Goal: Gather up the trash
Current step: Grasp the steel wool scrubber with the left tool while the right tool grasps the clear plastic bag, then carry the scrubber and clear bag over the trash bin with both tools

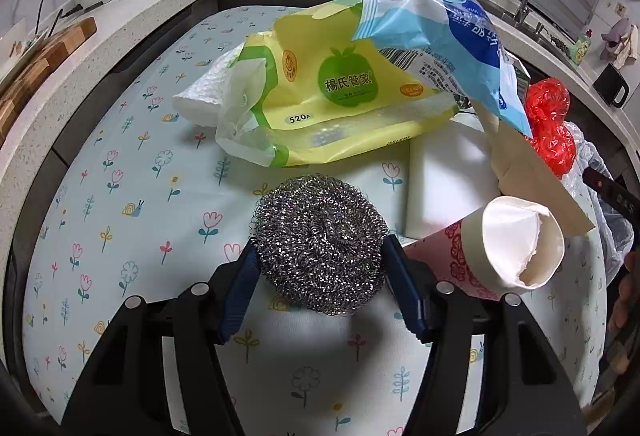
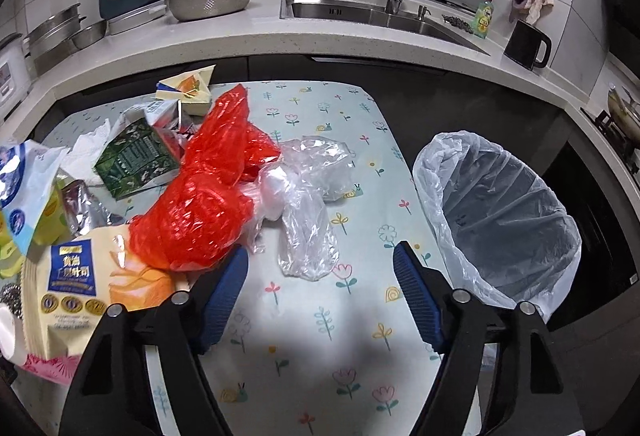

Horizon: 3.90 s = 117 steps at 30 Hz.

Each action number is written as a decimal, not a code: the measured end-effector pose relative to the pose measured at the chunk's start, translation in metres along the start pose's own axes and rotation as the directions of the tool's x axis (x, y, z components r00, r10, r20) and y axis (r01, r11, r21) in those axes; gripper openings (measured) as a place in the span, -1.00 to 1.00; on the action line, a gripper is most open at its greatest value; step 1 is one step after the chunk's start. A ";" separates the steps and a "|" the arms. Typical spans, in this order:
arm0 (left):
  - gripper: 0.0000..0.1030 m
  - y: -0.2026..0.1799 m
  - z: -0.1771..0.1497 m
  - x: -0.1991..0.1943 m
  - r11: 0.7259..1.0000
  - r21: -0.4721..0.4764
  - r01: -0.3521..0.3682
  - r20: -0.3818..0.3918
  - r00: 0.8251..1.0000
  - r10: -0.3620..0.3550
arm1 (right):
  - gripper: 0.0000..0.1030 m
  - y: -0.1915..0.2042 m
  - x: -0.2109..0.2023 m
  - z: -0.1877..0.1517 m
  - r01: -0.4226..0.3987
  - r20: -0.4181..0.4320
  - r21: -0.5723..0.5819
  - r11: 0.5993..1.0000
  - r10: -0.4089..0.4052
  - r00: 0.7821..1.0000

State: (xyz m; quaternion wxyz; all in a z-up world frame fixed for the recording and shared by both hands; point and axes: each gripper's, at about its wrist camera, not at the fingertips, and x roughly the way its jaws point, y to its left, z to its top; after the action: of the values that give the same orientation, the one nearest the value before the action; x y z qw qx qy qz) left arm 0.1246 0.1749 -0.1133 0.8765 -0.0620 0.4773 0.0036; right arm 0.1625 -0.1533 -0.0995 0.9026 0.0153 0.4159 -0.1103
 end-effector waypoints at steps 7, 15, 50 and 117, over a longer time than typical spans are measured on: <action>0.14 -0.002 0.002 0.002 1.000 -0.001 0.002 -0.003 1.000 -0.002 | 0.07 -0.005 0.033 0.009 -0.041 -0.036 0.046 0.998 0.043 0.998; 0.10 -0.006 0.003 -0.001 1.000 0.003 -0.006 0.002 1.000 0.006 | -0.76 -0.002 0.052 0.004 -0.107 -0.076 0.062 0.992 0.112 0.991; -0.35 0.004 -0.015 -0.028 0.996 -0.023 0.085 0.007 0.996 -0.085 | -0.87 -0.027 -0.097 -0.023 -0.121 0.105 0.050 0.991 0.115 0.988; -0.39 -0.411 0.047 -0.010 0.732 0.539 0.416 -0.038 0.881 -0.473 | -0.86 -0.243 -0.023 -0.030 0.064 0.053 0.361 0.930 -0.089 0.995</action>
State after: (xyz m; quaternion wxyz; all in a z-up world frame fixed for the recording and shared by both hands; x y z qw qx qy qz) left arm 0.1860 -0.2267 -0.0366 0.8568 0.0712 0.3852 -0.3352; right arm 0.0742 -0.3828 -0.0859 0.8932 0.1600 0.3580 -0.2200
